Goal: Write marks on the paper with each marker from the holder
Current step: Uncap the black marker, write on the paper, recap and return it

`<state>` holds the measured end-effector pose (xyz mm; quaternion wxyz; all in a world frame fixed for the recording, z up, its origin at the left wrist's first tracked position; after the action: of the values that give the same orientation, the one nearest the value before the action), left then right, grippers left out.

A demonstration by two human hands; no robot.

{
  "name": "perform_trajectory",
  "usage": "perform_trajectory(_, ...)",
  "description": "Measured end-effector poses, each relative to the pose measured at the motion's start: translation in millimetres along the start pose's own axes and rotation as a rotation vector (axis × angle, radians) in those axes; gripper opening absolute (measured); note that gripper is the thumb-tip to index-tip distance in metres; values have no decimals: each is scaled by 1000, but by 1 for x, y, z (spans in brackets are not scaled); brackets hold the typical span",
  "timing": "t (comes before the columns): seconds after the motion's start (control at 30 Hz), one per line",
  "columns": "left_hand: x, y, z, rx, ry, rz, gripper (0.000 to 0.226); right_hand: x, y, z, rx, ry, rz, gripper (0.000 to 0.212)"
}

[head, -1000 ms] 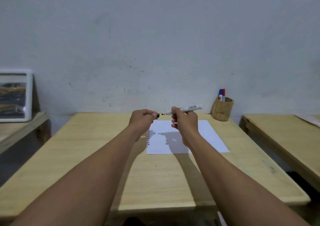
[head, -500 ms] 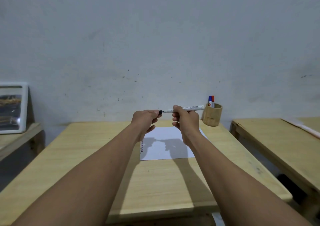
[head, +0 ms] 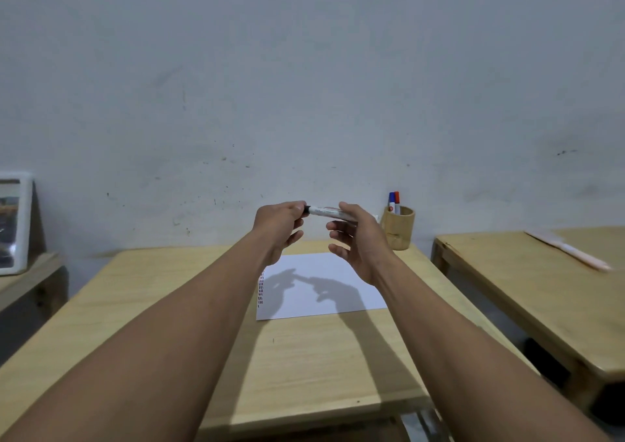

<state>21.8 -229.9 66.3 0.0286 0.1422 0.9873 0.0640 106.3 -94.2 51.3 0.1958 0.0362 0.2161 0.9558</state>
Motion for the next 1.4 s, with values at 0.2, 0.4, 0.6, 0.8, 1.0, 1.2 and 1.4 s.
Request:
perform_trajectory(0.2,7,33,-16,-11,67,-2,19,1,-28,16,31,-99,7,13)
perform_trajectory(0.4,17,63,-24,127,162,67,21,6,-69,36,-224,-21,139,24)
perform_trajectory(0.6,35,113,-16,383,360,134,23,34,-98,51,-646,-123,40,22)
perform_trajectory(0.8,68,153,10,472,330,75,40,73,-134,82,-730,-289,-194,19)
perform_trajectory(1.0,106,176,77,676,264,129,63,137,-160,99,-825,-417,-349,7)
perform_trajectory(1.2,140,197,122,729,204,160,98,189,-174,90,-950,-420,-402,13)
perform_trajectory(1.4,155,216,131,824,252,133,80,214,-180,73,-1124,-284,-338,14)
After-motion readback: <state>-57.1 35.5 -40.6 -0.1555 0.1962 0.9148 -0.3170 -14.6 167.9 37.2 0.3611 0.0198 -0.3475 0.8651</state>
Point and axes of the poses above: each hand's wrist, its own x-axis towards the middle knuckle, its own y-axis out of the palm, z = x × y, the point moved 2 cm from there along x, towards the middle knuckle, and after that the axes turned 1 degree about x, right-handed, at the moved point
